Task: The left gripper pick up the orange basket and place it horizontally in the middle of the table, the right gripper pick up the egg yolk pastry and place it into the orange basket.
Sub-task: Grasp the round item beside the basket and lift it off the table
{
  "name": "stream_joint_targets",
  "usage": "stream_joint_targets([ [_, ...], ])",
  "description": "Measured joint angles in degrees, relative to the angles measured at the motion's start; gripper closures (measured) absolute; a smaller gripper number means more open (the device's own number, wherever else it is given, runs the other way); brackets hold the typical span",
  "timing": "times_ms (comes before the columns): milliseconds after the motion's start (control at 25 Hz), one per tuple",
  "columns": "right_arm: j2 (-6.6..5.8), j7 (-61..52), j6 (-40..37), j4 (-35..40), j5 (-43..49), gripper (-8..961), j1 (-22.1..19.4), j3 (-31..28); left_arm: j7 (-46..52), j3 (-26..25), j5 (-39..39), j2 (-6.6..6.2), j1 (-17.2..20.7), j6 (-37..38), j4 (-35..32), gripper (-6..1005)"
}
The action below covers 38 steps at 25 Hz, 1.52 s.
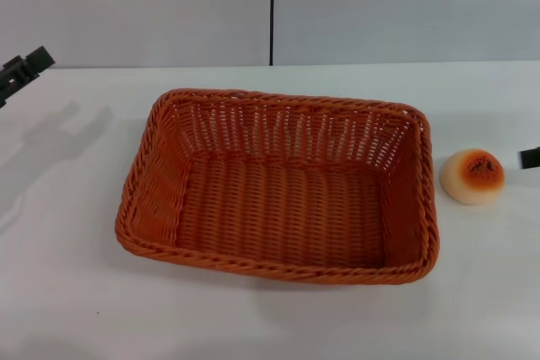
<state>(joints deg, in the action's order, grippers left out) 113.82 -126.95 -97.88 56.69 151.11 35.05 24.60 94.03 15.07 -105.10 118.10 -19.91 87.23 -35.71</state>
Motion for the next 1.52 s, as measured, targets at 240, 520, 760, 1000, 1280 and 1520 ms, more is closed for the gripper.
stream_joint_targets([
  [240, -0.64, 2.2, 4.2, -9.5, -1.4, 473, 1.8, 1.3, -1.2, 0.0, 0.1, -0.17, -0.5, -0.3, 0.8, 230],
  [520, -0.60, 2.2, 9.6, -12.9, -1.4, 477, 1.9, 2.5, -1.2, 0.0, 0.0, -0.30, -0.3, -0.2, 0.5, 230],
  [760, -0.64, 2.1, 12.4, -14.4, -1.4, 481, 2.2, 2.9, -1.2, 0.1, -0.1, -0.33, -0.5, 0.0, 0.6, 230],
  [1000, -0.43, 3.1, 14.3, -14.5, -1.8, 485, 2.6, 3.0, -1.2, 0.1, -0.1, -0.33, -0.7, 0.0, 0.6, 230],
  [1280, -0.80, 4.5, 15.9, -17.8, -2.8, 729, 3.8, 3.1, -1.2, 0.4, -0.2, -0.27, -1.3, -0.2, 0.9, 230],
  [1520, -0.56, 4.6, 16.7, -14.9, -4.4, 901, 2.6, 2.4, -1.0, 0.8, 0.0, -0.14, -1.4, -0.3, 1.1, 230],
])
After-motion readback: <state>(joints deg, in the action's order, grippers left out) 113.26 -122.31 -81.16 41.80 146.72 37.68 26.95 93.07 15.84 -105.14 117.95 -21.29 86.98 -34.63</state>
